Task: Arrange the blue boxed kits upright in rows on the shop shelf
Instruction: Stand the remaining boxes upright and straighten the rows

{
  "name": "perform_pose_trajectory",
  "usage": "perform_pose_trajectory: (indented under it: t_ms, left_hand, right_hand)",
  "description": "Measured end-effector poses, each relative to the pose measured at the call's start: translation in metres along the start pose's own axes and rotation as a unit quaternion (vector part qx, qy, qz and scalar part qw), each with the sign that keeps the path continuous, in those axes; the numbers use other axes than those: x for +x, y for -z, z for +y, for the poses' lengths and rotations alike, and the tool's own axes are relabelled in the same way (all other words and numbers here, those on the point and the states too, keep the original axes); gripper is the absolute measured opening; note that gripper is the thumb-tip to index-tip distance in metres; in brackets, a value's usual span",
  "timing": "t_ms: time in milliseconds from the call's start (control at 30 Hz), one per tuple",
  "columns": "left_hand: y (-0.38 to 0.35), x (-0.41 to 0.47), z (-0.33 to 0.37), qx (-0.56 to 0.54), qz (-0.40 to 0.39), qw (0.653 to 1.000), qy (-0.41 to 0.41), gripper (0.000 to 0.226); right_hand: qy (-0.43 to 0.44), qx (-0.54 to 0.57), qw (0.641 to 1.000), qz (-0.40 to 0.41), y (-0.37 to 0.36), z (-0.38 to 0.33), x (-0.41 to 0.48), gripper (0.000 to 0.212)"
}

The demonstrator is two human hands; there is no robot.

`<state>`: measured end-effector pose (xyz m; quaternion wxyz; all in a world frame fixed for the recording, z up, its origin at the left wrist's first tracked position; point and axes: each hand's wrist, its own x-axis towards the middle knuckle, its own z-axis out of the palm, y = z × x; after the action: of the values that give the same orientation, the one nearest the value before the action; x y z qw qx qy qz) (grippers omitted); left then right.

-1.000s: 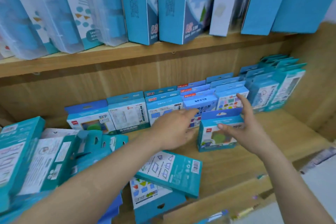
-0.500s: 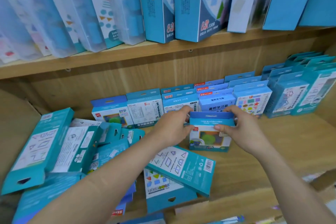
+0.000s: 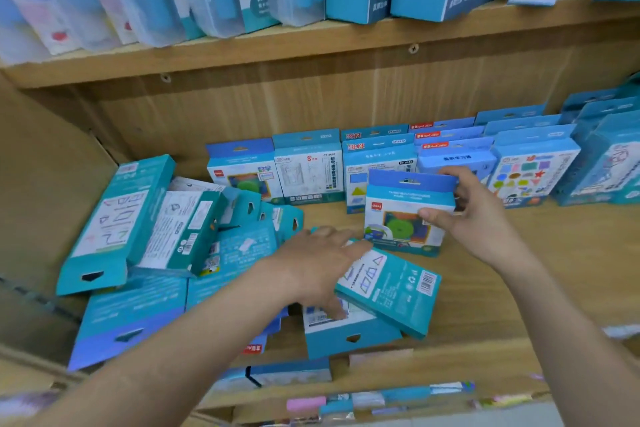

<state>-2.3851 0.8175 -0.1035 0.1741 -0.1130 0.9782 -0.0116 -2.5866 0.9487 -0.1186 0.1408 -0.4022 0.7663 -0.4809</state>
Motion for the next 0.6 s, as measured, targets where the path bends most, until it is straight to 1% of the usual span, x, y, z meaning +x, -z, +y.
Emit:
perform_pose_trajectory:
  t_ms: [100,167,233,267,300,333,367,400,433,467,500,533,567,600]
  left_hand:
    - [-0.005,0.009,-0.002,0.007,0.025,1.0,0.001,0.103]
    - [-0.002,0.012,-0.004,0.008,0.05,0.999,-0.013,0.1]
    - [0.001,0.012,-0.005,0.019,0.099,0.994,-0.032,0.094]
    - [0.005,0.01,-0.006,0.02,0.135,0.99,-0.04,0.092]
    - [0.01,0.005,-0.009,0.004,0.164,0.986,-0.042,0.089]
    - [0.016,-0.001,-0.012,-0.036,0.186,0.981,-0.036,0.087]
    - [0.023,-0.007,-0.015,-0.105,0.194,0.975,-0.017,0.085]
    - [0.029,-0.013,-0.018,-0.208,0.195,0.958,0.009,0.084]
    - [0.035,-0.019,-0.018,-0.35,0.189,0.917,0.033,0.079]
    - [0.039,-0.023,-0.016,-0.512,0.168,0.842,0.043,0.068]
    - [0.04,-0.026,-0.009,-0.655,0.14,0.741,0.044,0.057]
    - [0.038,-0.027,-0.003,-0.756,0.107,0.643,0.062,0.046]
    - [0.039,-0.029,0.006,-0.825,0.074,0.555,0.075,0.041]
    - [0.037,-0.03,0.012,-0.86,0.053,0.5,0.088,0.042]
  right_hand:
    - [-0.012,0.053,0.999,0.004,-0.001,0.007,-0.005,0.049]
    - [-0.012,0.083,0.996,0.031,0.0,0.007,-0.007,0.046]
    - [-0.018,0.111,0.991,0.069,0.005,0.013,-0.009,0.042]
    - [-0.027,0.12,0.989,0.082,0.009,0.016,-0.01,0.042]
    - [-0.038,0.124,0.987,0.092,0.014,0.02,-0.012,0.043]
    - [-0.05,0.121,0.986,0.098,0.02,0.025,-0.013,0.041]
    - [-0.065,0.122,0.985,0.102,0.026,0.03,-0.015,0.039]
    - [-0.083,0.126,0.983,0.102,0.031,0.033,-0.017,0.038]
    - [-0.102,0.133,0.981,0.098,0.034,0.035,-0.019,0.039]
    - [-0.122,0.137,0.978,0.093,0.034,0.037,-0.021,0.041]
    - [-0.143,0.136,0.976,0.09,0.032,0.039,-0.023,0.042]
    - [-0.161,0.13,0.975,0.085,0.028,0.042,-0.025,0.04]
    - [-0.18,0.121,0.973,0.081,0.023,0.045,-0.026,0.037]
    - [-0.192,0.104,0.973,0.077,0.019,0.049,-0.027,0.032]
